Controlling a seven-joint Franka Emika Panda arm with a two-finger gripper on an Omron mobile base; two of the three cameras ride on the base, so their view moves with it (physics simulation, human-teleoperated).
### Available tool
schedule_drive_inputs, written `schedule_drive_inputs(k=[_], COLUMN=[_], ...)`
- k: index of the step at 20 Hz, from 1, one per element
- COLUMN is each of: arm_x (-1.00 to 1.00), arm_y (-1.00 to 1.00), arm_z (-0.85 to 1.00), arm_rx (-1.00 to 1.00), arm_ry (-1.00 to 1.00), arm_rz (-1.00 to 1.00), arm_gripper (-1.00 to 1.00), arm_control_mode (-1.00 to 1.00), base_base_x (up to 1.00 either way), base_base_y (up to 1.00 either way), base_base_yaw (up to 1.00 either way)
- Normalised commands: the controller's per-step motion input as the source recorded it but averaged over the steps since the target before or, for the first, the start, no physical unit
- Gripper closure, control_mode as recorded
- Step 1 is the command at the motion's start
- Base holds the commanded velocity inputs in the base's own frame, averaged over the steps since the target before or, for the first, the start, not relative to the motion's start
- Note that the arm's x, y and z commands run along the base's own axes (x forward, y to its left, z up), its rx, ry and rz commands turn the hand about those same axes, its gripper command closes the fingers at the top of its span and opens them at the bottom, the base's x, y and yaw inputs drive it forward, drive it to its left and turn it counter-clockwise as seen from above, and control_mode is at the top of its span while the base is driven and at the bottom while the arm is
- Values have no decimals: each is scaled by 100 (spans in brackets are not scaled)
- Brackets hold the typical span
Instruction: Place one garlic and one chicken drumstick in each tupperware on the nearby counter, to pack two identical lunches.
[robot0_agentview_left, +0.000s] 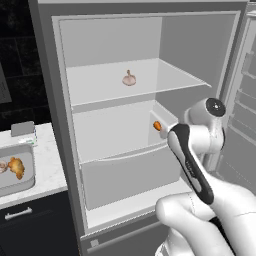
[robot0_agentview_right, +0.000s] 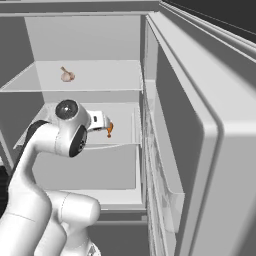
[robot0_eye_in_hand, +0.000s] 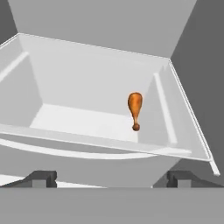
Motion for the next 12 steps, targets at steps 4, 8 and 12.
schedule_drive_inputs(k=[4,8,12], arm_x=[54,30,27], arm_y=[-32,-8,0], arm_z=[0,-9,-29], arm_rx=[1,2,1], arm_ry=[21,30,15], arm_rz=[0,0,0], arm_gripper=[-100,-100,-100], arm_control_mode=[-100,-100,-100], base_base_x=[0,0,0], base_base_y=[0,0,0], base_base_yaw=[0,0,0])
